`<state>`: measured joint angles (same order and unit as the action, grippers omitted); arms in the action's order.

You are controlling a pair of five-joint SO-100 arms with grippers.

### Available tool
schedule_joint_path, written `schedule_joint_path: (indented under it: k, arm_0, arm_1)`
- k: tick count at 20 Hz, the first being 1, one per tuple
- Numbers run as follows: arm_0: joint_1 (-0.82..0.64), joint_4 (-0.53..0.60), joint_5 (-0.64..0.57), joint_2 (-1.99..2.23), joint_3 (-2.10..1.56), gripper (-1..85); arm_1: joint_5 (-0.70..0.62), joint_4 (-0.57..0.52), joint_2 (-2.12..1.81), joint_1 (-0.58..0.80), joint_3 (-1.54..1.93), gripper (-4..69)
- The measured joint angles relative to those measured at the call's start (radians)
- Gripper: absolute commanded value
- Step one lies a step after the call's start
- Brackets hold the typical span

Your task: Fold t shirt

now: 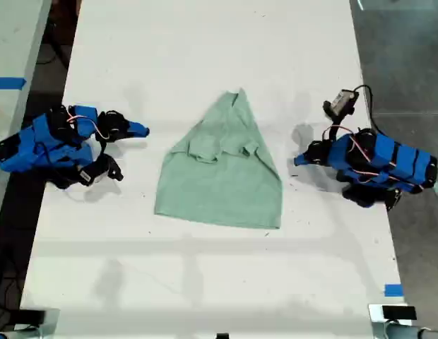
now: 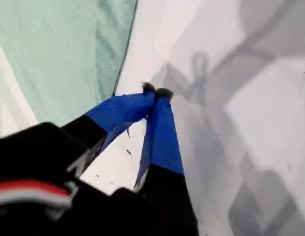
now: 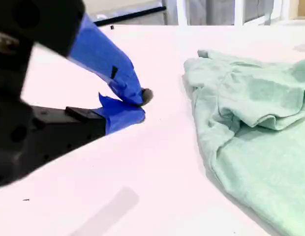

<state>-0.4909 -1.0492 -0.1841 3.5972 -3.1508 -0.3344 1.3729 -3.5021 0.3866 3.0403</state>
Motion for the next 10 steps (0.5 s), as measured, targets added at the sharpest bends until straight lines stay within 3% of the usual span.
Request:
schedule_joint_path:
  k: [7,10]
  arm_0:
    - [0.000,0.000,0.000,0.000,0.000,0.0]
    - [0.000,0.000,0.000,0.000,0.000,0.0]
  arm_1:
    - [0.017,0.003,0.005,-0.020,-0.032,-0.3]
    - [0.040,0.072,0.080,-0.041,-0.209,-0.3]
